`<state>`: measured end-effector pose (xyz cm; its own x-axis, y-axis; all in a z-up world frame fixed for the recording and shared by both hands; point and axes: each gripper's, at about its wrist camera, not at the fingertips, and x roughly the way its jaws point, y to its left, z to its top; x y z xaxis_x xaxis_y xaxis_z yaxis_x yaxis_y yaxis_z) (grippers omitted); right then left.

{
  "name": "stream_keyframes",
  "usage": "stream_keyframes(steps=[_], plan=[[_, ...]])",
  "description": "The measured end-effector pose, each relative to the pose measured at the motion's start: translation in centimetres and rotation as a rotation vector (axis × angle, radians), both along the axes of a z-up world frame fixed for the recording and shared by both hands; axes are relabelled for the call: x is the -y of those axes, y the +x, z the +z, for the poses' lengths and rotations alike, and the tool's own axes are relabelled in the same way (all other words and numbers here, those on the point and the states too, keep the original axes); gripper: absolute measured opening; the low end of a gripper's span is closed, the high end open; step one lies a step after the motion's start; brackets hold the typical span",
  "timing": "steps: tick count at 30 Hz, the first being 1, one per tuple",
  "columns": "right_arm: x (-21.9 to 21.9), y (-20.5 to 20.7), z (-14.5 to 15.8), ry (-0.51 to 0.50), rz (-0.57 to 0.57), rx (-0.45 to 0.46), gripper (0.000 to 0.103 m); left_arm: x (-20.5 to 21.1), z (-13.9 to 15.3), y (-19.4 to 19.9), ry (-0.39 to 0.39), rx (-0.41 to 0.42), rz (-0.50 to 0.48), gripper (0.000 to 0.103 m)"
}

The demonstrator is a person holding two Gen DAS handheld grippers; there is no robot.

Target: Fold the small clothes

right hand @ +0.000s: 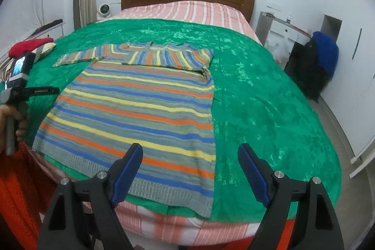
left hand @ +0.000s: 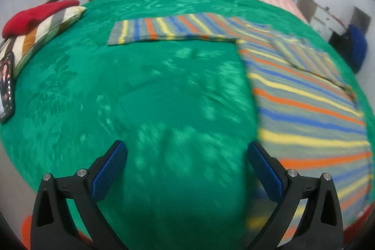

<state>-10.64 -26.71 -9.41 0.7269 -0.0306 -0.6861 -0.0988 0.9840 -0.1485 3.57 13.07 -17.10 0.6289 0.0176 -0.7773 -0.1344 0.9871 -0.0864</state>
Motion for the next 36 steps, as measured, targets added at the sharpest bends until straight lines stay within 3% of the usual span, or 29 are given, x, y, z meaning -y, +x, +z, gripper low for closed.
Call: stream_keyframes(steps=[9, 13, 18, 21, 24, 27, 30, 32, 34, 36], plan=[[0.1, 1.0, 0.3, 0.053, 0.025, 0.032, 0.085, 3.5, 5.1, -4.3, 0.038, 0.043, -0.167, 0.103], [-0.2, 1.4, -0.7, 0.055, 0.037, -0.003, 0.085, 3.3, 5.1, -3.1, -0.033, 0.033, -0.165, 0.103], [-0.2, 1.7, -1.2, 0.047, 0.020, 0.030, 0.085, 2.7, 3.6, -1.2, -0.036, 0.009, -0.155, 0.102], [-0.3, 1.8, -1.7, 0.031, 0.014, 0.037, 0.085, 0.7, 4.1, 1.2, -0.082, 0.006, -0.148, 0.102], [-0.5, 2.0, -2.0, 0.016, 0.025, 0.041, 0.085, -3.5, 5.6, 4.5, -0.113, 0.060, -0.080, 0.102], [-0.4, 2.4, -2.5, 0.009, 0.016, 0.032, 0.085, -9.7, 6.1, 8.7, -0.155, 0.089, 0.065, 0.102], [-0.1, 3.0, -3.2, 0.026, 0.005, 0.009, 0.085, -16.3, 4.6, 12.5, -0.280, 0.057, 0.236, 0.102], [0.0, 3.5, -3.9, 0.037, 0.004, -0.021, 0.085, -18.7, 3.0, 14.5, -0.319, 0.004, 0.310, 0.102], [-0.1, 3.8, -4.4, 0.038, 0.009, -0.041, 0.085, -19.7, 1.4, 16.0, -0.327, -0.033, 0.365, 0.101], [-0.1, 4.0, -4.8, 0.034, 0.015, -0.051, 0.085, -19.0, 0.3, 17.5, -0.331, -0.049, 0.353, 0.099]])
